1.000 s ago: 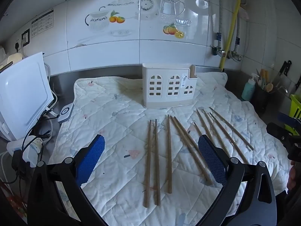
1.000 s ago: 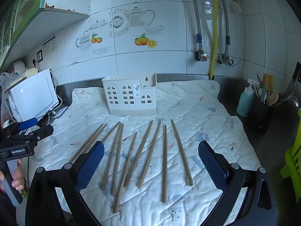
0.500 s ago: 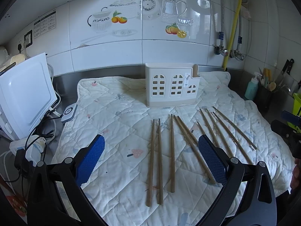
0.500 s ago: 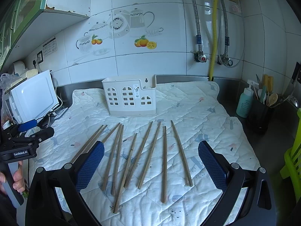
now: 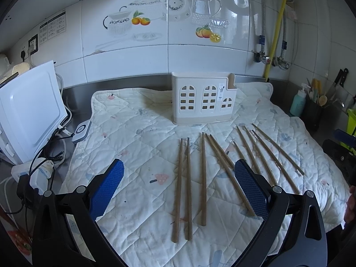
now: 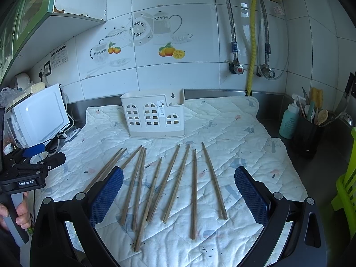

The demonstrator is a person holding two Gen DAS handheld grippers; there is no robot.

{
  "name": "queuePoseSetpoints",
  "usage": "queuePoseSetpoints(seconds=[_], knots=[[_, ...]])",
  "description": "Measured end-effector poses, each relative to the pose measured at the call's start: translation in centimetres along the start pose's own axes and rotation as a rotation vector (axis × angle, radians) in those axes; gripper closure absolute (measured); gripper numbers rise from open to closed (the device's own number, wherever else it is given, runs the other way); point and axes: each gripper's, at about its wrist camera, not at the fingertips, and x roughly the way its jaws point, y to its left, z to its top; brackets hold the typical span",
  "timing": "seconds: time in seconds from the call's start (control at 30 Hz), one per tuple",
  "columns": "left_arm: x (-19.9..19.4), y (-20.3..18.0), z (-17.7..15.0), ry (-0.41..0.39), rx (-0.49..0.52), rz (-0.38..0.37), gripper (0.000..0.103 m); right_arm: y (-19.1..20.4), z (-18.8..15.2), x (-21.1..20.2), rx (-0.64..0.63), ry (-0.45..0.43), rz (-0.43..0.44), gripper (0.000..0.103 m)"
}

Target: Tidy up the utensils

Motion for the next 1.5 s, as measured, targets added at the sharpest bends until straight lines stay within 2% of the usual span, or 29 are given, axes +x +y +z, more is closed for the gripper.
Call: queuePoseSetpoints(seconds=[0.9, 1.2, 1.4, 1.5], knots=[[0.0, 0.4, -0.1, 0.008, -0.008, 0.012, 0.005, -0.1, -0.1, -0.5, 0.010, -0.010, 0.007, 0.006], [-0.1, 1.7, -0.5, 0.005, -0.022, 0.032, 0.005, -0.5, -0.5, -0.6, 0.021, -0.017, 0.004, 0.006], [0.4, 3.2, -1.4, 0.031, -0.033, 0.043, 0.019, -0.6, -1.2, -0.4, 0.006, -0.013, -0.013, 0.007], [1.0, 3.7, -2.3, 0.056, -0.030, 0.043, 0.029, -0.9, -1.7, -0.4, 0.011, -0.011, -0.017, 0.007]])
